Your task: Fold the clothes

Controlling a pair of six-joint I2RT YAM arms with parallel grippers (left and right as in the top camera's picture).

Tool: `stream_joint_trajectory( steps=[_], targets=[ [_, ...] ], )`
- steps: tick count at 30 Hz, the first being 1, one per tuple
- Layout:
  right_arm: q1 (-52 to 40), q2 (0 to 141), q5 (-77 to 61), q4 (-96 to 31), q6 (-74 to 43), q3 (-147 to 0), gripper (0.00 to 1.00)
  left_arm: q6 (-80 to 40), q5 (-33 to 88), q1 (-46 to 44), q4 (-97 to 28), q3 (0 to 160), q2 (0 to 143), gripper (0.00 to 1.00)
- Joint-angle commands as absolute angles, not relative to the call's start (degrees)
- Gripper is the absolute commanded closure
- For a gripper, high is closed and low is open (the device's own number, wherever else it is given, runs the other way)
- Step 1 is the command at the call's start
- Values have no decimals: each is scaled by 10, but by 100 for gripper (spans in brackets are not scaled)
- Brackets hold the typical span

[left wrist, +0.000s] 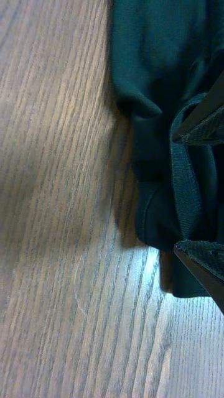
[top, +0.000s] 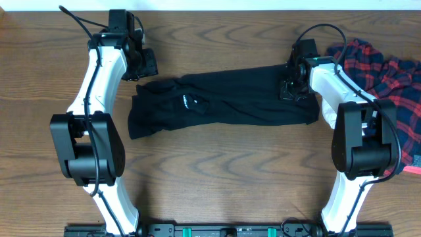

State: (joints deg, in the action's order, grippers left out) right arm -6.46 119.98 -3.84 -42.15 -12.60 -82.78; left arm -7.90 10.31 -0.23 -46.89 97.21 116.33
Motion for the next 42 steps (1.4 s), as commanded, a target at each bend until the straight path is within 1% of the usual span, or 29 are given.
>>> stream_joint_trajectory(
  steps=[1,10,22,32,33,34,36,42],
  targets=[
    [-64,1226,-32,-429,-132,-824,99,-82,102,-3,-470,964,1187,50],
    [-64,1226,-32,-428,-132,-824,99,-82,103,-12,-475,964,1218,50],
    [-64,1226,-30,-425,-132,-824,99,-82,102,-35,-479,950,1225,49],
    [-64,1226,-30,-427,-132,-824,99,-71,74,-35,-473,947,1234,50],
    [-64,1226,-30,-427,-132,-824,99,-71,74,-36,-473,947,1234,52],
    [-64,1226,-30,-427,-132,-824,99,-71,74,-36,-473,947,1234,58],
    [-64,1226,-30,-426,-132,-824,99,-71,74,-36,-476,947,1234,95],
    [-64,1226,-30,-425,-132,-824,99,-71,75,-36,-497,947,1224,94]
  ],
)
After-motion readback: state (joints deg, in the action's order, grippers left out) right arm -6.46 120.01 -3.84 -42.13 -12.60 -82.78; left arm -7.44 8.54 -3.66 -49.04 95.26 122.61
